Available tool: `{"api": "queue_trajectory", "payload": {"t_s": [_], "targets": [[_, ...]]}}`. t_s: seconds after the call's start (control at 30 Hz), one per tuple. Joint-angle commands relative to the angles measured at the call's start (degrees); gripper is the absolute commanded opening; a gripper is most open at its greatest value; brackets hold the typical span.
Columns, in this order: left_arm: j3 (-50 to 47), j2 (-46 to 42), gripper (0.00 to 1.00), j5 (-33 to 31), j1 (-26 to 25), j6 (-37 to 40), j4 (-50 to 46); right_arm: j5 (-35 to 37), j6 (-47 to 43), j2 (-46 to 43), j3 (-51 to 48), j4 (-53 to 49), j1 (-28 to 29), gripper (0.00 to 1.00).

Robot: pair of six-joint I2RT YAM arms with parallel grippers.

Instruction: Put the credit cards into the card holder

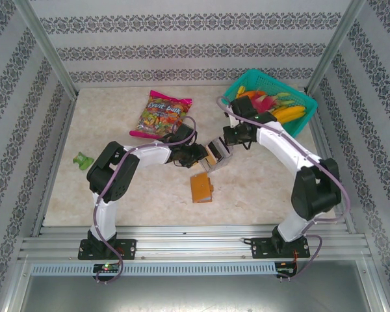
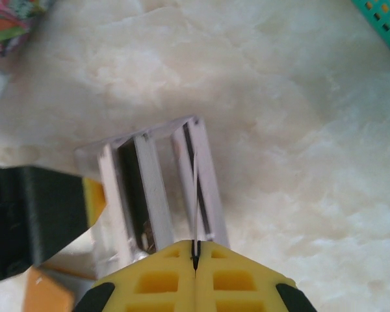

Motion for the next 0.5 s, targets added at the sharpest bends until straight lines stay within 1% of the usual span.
{"api": "queue_trajectory", "payload": {"t_s": [0.0,0.1,0.2,0.27,0.4,0.47], "targets": [[0.40,-6.24,0.52,-2.57,0.60,4.94,-4.82,-7.42,6.47,-7.10,-5.49,4.74,-0.14,0.00],[-0.28,-10.21,0.57,-4.20,0.60,7.41,-8.80,-12.09,11.68,-12.26,-13.06,9.47,0.36,0.00],[-2.32,-13.82,0.59,-4.62,0.43,8.73,-12.62,-12.60,15.07,-16.37,-19.61,11.83,1.58,0.00],[-4.67,-16.36,0.61,-4.97,0.29,8.74,-13.36,-12.98,16.61,-17.96,-23.07,12.66,2.99,0.00],[-9.46,-20.15,0.62,-4.38,0.16,7.72,-13.10,-13.15,20.84,-20.13,-29.85,16.59,7.19,0.00],[-11.58,-21.28,0.62,-3.60,0.01,6.72,-11.99,-11.93,22.44,-20.15,-31.98,17.82,9.76,0.00]]}}
